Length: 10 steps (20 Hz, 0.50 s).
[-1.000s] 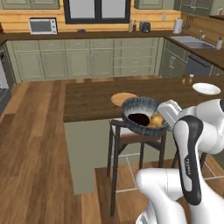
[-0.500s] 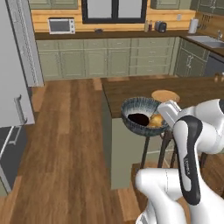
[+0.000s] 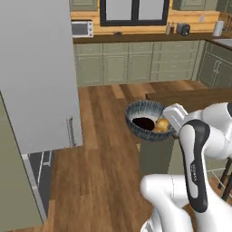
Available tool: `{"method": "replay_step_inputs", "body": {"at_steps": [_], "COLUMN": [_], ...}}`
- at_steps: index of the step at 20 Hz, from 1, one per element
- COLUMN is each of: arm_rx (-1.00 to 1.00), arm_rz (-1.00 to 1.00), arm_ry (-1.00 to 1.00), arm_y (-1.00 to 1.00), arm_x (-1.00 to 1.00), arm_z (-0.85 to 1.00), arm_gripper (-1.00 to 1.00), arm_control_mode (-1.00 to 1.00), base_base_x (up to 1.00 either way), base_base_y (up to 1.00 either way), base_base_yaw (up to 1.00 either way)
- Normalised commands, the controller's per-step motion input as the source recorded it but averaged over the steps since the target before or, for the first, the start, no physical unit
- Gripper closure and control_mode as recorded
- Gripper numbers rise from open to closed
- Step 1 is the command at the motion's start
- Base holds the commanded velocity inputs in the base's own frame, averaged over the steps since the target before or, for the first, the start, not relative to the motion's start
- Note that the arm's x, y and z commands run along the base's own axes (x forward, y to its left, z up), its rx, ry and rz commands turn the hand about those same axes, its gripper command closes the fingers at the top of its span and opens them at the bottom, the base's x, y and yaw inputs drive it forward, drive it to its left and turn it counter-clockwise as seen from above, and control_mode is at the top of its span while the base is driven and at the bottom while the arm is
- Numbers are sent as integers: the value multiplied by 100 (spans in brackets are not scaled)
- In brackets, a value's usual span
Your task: Pick the chicken drumstick and avocado from their plates and place them in the bowl. Then put the bowl in the fridge.
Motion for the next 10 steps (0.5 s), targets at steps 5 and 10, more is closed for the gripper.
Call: {"method": "replay_step_inputs", "body": {"at_steps": [5,10], "arm_rx": [0,0], "arm_rz": [0,0], "arm_ry": [0,0], "arm_y": [0,0], "arm_x": [0,0], "arm_z": [0,0], "arm_gripper": [100,100], "arm_control_mode": [100,100], "base_base_x": [100,100], "base_base_y": [70,-22], "base_base_yaw": [-22,-10]}}
